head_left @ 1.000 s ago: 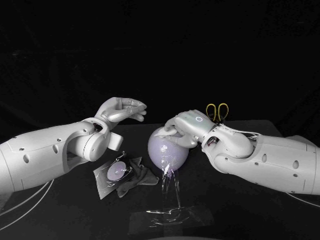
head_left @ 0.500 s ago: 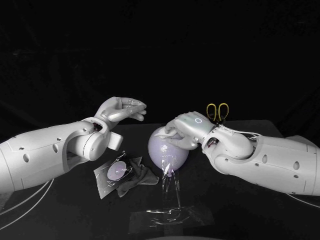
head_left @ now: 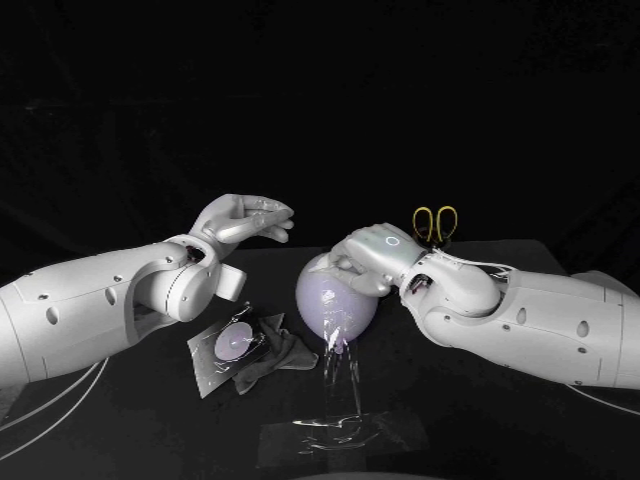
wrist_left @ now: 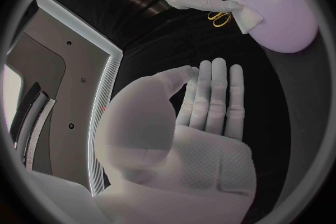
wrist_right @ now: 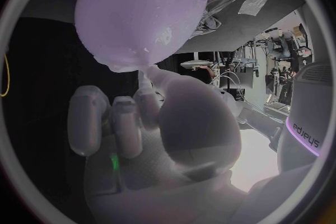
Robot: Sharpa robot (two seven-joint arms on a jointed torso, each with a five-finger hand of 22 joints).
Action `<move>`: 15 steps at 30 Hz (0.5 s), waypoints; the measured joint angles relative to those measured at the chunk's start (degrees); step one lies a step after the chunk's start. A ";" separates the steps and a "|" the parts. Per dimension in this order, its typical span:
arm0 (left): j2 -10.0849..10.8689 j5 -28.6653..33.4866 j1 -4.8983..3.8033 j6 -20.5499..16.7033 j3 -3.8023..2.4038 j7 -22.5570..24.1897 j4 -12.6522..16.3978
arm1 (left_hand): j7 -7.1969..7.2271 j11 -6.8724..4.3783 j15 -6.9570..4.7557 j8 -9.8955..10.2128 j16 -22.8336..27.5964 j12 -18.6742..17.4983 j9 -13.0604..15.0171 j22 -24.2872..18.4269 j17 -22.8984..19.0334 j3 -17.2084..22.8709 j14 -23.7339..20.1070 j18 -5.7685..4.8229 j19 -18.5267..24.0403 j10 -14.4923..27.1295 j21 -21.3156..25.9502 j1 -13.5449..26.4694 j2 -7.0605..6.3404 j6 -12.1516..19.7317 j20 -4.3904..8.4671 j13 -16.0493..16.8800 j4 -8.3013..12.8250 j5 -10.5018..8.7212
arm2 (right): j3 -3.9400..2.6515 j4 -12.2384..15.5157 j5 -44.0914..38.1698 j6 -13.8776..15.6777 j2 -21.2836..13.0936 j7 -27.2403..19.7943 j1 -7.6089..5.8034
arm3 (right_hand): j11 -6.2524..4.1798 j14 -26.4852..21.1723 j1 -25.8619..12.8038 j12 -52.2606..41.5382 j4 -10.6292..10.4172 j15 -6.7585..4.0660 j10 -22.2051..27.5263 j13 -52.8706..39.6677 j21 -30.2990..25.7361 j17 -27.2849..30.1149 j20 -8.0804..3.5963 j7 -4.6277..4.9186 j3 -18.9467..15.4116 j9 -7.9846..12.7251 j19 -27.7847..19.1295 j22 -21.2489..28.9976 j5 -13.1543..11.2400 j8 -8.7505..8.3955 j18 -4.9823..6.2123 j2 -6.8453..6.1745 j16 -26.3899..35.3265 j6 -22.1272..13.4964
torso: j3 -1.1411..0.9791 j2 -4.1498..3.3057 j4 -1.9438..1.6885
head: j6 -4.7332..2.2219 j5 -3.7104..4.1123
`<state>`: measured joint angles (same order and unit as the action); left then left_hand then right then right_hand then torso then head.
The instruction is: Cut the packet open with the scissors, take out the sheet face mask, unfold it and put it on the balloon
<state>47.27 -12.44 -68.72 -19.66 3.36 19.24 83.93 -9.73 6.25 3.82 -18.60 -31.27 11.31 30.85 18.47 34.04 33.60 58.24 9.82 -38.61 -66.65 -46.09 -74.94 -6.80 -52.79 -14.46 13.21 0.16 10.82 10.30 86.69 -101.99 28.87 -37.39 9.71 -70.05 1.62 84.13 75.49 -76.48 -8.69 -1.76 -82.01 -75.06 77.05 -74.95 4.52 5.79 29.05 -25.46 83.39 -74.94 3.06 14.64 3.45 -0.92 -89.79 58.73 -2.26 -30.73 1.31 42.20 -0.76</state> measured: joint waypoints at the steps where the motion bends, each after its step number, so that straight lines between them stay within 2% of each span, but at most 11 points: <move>1: -0.02 0.04 0.00 0.04 0.00 0.00 0.01 | 0.00 0.00 0.00 0.00 0.00 0.00 0.00 -0.02 -0.03 0.00 0.00 0.00 0.00 0.00 0.00 0.00 0.00 0.00 0.00 0.00 0.00 0.00 | 0.00 -0.09 0.00 0.03 0.12 -0.01 0.01 | 0.01 -0.12 0.06 -0.48 -0.04 -0.12 -0.03 0.04 0.26 0.00 -0.12 -0.07 0.21 -0.05 0.12 0.00 -0.10 0.22 0.00 0.19 0.01 0.27 | 0.00 -0.01 0.00 | 0.00 0.00; 6: -0.05 0.18 0.00 0.17 0.00 0.01 0.02 | 0.00 0.00 0.00 0.13 0.00 0.00 -0.01 -0.03 -0.04 0.00 0.00 -0.03 0.00 0.00 0.00 -0.12 0.12 0.00 0.00 0.00 0.00 0.00 | -0.01 -0.05 0.00 0.41 0.16 -0.14 0.03 | -0.10 -0.10 0.06 -1.86 -0.25 -0.72 -0.73 0.22 0.94 0.00 -0.62 -0.49 1.32 -0.33 0.61 0.03 -0.44 0.92 -0.01 0.50 0.04 1.29 | 0.01 0.00 -0.01 | 0.01 -0.03; 11: -0.05 0.27 0.00 0.30 0.00 0.02 0.02 | 0.00 0.00 0.00 0.23 0.00 0.00 -0.02 -0.10 -0.06 -0.16 0.00 -0.06 0.00 0.00 0.18 -0.30 0.31 0.00 0.00 0.00 -0.16 0.00 | -0.07 1.01 0.35 1.44 -0.71 -0.36 0.02 | -0.48 -0.10 -0.02 -2.23 -0.40 -0.73 -1.12 0.11 1.33 0.00 -0.63 -0.53 1.64 -0.33 0.60 0.04 -0.55 1.09 -0.02 0.58 0.05 1.34 | 0.02 0.03 0.01 | 0.01 -0.04; 15: -0.01 0.34 0.00 0.46 0.00 0.07 -0.01 | 0.01 0.21 0.00 0.23 0.00 0.00 -0.03 -0.11 -0.06 -0.16 0.00 -0.07 0.00 0.20 0.23 -0.53 0.08 0.00 0.00 0.00 -0.16 0.00 | -0.29 2.10 2.47 2.71 -1.91 -0.72 -0.49 | -0.50 -0.22 -0.03 -2.46 -0.34 -0.85 -1.14 0.10 1.33 0.00 -0.63 -0.55 1.74 -0.33 0.60 0.04 -0.65 1.12 -0.02 0.58 0.19 1.36 | 0.02 0.09 0.04 | -0.18 -0.09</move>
<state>47.26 -12.10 -68.72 -19.20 3.36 19.31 83.92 -9.73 6.45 3.82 -18.37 -31.27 11.31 30.82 18.36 33.97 33.43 58.24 9.75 -38.61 -66.44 -45.86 -75.47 -6.72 -52.79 -14.45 13.22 -0.01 10.82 10.01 88.79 -99.52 31.57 -39.30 9.00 -70.53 1.11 83.90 75.46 -78.94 -9.03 -2.61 -83.16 -74.96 78.38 -74.95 3.89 5.24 30.80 -25.79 83.99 -74.91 2.41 15.76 3.43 -0.33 -89.60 60.09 -2.25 -30.64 1.35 42.02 -0.85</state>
